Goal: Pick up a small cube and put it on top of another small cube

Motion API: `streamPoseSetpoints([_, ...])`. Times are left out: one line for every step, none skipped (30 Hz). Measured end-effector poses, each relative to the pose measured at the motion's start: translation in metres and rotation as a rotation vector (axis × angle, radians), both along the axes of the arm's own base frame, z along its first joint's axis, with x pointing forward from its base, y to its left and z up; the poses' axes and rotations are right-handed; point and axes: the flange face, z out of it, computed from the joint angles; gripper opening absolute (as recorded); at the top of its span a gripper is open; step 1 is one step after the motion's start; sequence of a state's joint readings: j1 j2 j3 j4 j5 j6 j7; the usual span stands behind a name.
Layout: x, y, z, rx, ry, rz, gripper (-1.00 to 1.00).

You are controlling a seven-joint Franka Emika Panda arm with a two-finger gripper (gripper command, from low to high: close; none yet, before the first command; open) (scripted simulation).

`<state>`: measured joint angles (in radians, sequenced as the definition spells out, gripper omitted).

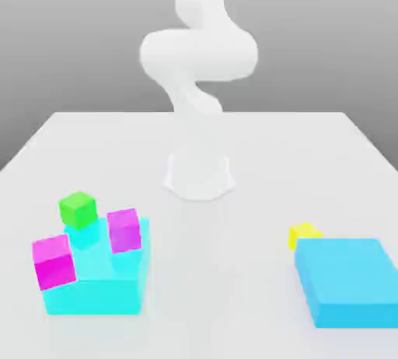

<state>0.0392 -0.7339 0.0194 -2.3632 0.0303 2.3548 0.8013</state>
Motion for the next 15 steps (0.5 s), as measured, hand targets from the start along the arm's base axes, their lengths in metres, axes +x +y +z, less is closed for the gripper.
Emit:
streamPoseSetpoints([0.011,0.013,-0.025,0.006,0.037,0.025,0.00])
streamPoseSetpoints([0.019,0.026,-0.049,0.010,0.073,0.049,0.00])
streamPoseSetpoints([0.026,0.040,-0.074,0.013,0.109,0.072,0.00])
streamPoseSetpoints([0.031,0.054,-0.099,0.013,0.144,0.095,0.00])
streamPoseSetpoints([0.033,0.068,-0.124,0.013,0.180,0.117,0.00])
streamPoseSetpoints([0.034,0.081,-0.149,0.010,0.216,0.139,0.00])
streamPoseSetpoints([0.033,0.095,-0.174,0.006,0.251,0.161,0.00])
streamPoseSetpoints([0.030,0.108,-0.199,0.001,0.287,0.182,0.00])
streamPoseSetpoints([0.025,0.121,-0.224,-0.007,0.323,0.203,0.00])
streamPoseSetpoints([0.018,0.133,-0.249,-0.016,0.359,0.224,0.00])
streamPoseSetpoints([0.009,0.145,-0.275,-0.027,0.395,0.245,0.00])
streamPoseSetpoints([-0.001,0.156,-0.300,-0.040,0.432,0.267,0.00])
streamPoseSetpoints([-0.014,0.166,-0.325,-0.056,0.470,0.288,0.00])
streamPoseSetpoints([-0.029,0.174,-0.351,-0.074,0.508,0.309,0.00])
streamPoseSetpoints([-0.046,0.182,-0.376,-0.095,0.547,0.330,0.00])
